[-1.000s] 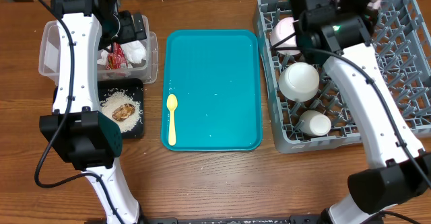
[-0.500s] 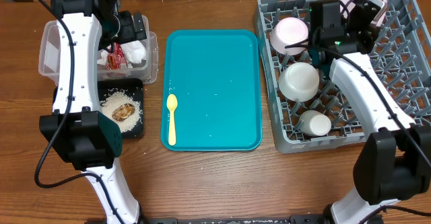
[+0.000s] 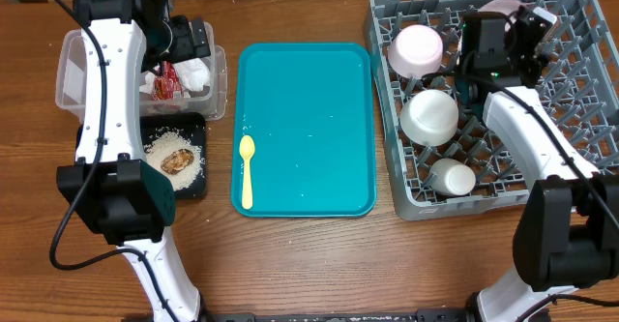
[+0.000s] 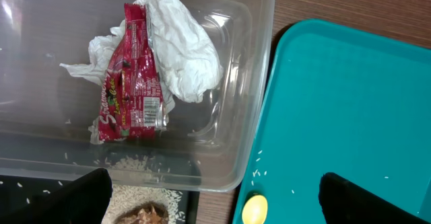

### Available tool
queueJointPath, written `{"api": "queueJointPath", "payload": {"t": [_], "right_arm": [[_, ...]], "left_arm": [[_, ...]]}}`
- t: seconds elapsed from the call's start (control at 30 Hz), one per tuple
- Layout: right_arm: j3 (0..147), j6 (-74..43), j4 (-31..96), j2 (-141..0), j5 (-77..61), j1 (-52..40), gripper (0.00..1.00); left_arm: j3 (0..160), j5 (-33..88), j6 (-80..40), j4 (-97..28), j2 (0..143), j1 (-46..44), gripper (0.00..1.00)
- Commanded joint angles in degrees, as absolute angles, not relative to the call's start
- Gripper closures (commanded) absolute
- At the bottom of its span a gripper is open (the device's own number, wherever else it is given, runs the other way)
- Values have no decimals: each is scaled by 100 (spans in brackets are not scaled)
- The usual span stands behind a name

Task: Sort waste into correct bins and load items into the dishwasher
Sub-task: 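Reach the right gripper to the yellow spoon on the teal tray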

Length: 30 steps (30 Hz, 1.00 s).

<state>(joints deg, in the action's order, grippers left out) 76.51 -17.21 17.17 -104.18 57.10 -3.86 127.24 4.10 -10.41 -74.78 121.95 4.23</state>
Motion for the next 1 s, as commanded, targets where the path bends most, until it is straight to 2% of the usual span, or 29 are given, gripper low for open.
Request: {"api": "queueJointPath", "payload": {"t": [0.0, 0.23, 0.37, 0.43, 0.5, 0.6, 0.8, 0.97], "right_arm": [[7662, -1039, 1490, -10348, 5714, -563, 37], [7662, -1039, 1634, -9741, 5212, -899, 37], [7662, -1046, 2338, -9122, 3686, -1452, 37], [7662, -1162, 2759, -8840, 2112, -1896, 37], [7662, -1634, 2958, -8757, 814, -2298, 40], [7655, -2303, 2991, -8984, -176, -2993, 41], [7655, -2952, 2624, -10022, -228, -4099, 46], [7655, -3135, 2250, -10722, -231, -4464, 53]], "left_arm": [[12862, 449, -1096, -7474, 12011, 410, 0], [12862, 447, -1096, -7474, 12011, 410, 0], [12862, 447, -1096, -7474, 12011, 410, 0], [12862, 447, -1096, -7474, 12011, 410, 0], [12862, 447, -1096, -7474, 12011, 410, 0], [12862, 447, -1096, -7474, 12011, 410, 0], [12862, 447, -1096, -7474, 12011, 410, 0], [12862, 447, -1096, -7474, 12011, 410, 0]]}}
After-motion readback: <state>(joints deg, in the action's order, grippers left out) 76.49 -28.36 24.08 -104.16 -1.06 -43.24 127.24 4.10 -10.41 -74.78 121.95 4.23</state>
